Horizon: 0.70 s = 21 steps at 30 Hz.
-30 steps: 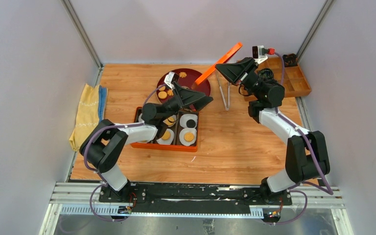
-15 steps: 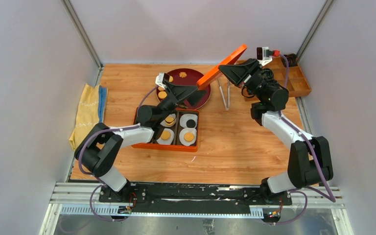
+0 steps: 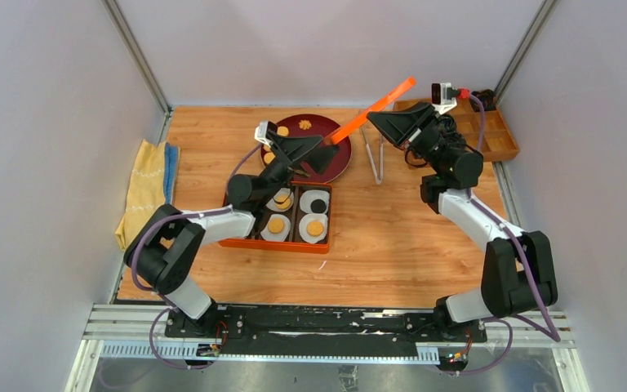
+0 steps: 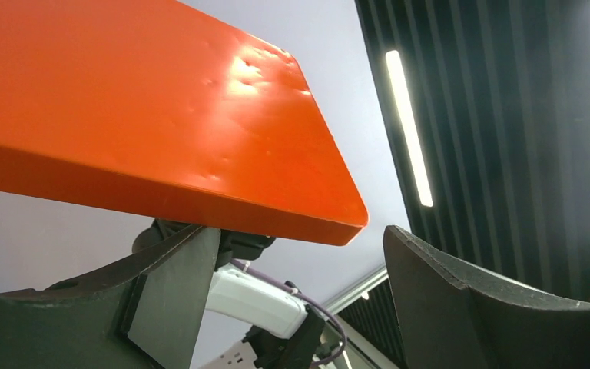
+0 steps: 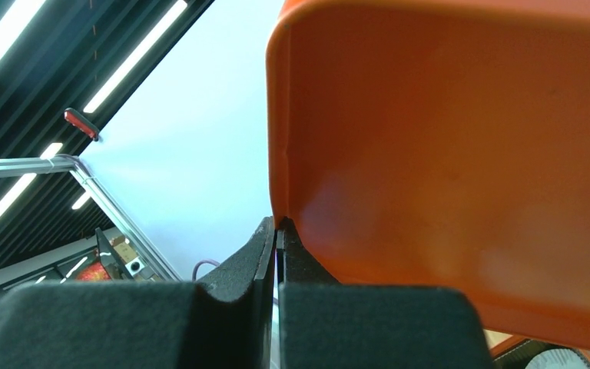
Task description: Pack the cookies
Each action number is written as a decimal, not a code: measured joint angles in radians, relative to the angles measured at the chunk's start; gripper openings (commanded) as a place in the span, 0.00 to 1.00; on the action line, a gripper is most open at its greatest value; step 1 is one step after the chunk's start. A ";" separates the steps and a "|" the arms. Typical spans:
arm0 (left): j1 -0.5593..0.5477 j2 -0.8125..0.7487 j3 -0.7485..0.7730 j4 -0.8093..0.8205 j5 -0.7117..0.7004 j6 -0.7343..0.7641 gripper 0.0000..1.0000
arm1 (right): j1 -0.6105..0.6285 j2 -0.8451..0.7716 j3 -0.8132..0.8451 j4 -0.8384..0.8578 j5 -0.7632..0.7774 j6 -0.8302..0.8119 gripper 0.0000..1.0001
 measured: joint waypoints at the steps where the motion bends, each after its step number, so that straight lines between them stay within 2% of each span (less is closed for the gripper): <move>1: 0.000 0.006 0.000 0.000 0.000 -0.005 0.85 | 0.000 0.000 -0.003 0.000 0.000 0.000 0.00; 8: 0.000 0.066 0.005 0.003 -0.008 -0.043 0.85 | 0.005 -0.029 -0.040 -0.006 -0.009 -0.004 0.00; 14: 0.020 0.208 0.113 0.001 -0.005 -0.093 0.81 | 0.020 -0.136 -0.086 -0.006 -0.024 -0.002 0.00; 17: 0.044 0.275 0.183 0.001 -0.003 -0.124 0.71 | 0.031 -0.196 -0.102 0.003 -0.041 0.006 0.00; 21: 0.079 0.333 0.271 -0.004 0.002 -0.154 0.41 | 0.037 -0.250 -0.159 0.034 -0.060 0.029 0.00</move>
